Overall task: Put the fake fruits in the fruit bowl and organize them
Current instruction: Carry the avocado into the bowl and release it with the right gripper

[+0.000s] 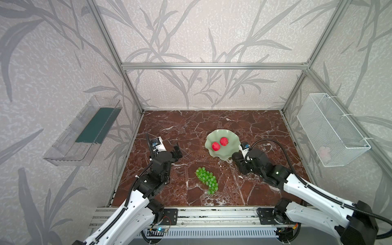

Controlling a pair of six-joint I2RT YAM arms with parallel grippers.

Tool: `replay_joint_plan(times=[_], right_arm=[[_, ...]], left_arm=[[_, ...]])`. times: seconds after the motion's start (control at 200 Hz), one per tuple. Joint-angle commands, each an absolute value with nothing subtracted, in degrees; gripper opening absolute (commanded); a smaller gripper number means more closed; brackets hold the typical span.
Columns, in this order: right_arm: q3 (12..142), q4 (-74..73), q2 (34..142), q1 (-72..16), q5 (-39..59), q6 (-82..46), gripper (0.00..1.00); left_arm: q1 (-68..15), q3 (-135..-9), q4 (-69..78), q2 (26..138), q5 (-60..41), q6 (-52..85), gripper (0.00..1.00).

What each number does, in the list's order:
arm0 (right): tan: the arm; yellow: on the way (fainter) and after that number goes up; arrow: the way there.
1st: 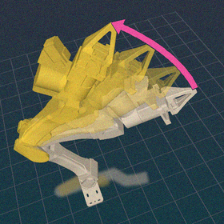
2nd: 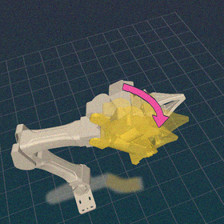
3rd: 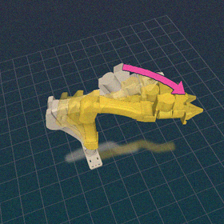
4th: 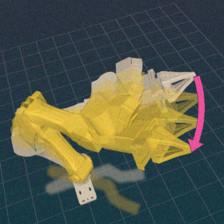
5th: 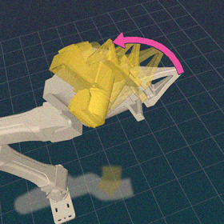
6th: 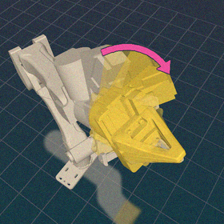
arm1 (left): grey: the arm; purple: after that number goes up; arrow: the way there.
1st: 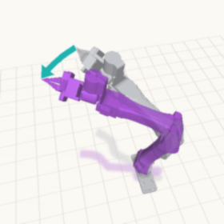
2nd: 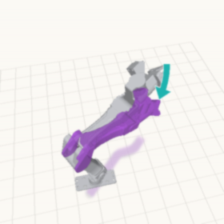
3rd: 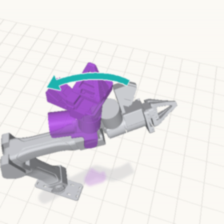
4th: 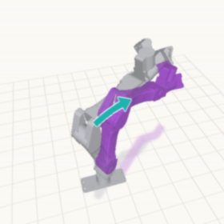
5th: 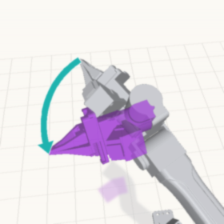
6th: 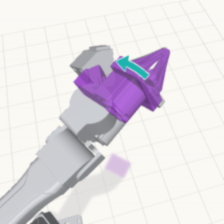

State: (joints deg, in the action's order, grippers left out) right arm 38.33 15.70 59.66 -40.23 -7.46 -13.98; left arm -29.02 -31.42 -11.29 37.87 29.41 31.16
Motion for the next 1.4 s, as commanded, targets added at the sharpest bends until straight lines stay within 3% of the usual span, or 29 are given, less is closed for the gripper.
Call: replay_joint_plan(times=[0.0, 0.345, 1.095, 1.23, 1.395], right_arm=[[44.29, 11.93, 65.04, -38.14, -4.28, -9.83, 0.46], [52.48, 6.93, 81.06, -32.23, 1.25, -4.00, 0.46], [58.53, 3.91, 99.43, -31.02, 5.71, -0.88, 0.45], [59.27, 4.76, 100.18, -31.02, 5.71, -1.47, 0.48], [59.57, 5.95, 99.57, -31.02, 4.87, -2.00, 0.66]], left_arm=[[-28.57, -31.73, -14.16, 35.91, 29.88, 32.45, 1.00], [-28.09, -31.11, -16.96, 31.64, 31.95, 31.82, 1.00], [-27.16, -30.28, -17.13, 31.97, 32.90, 31.23, 1.00], [-27.05, -30.06, -16.88, 31.76, 33.06, 30.85, 1.00], [-26.83, -29.98, -16.48, 31.88, 32.95, 30.77, 1.00]])
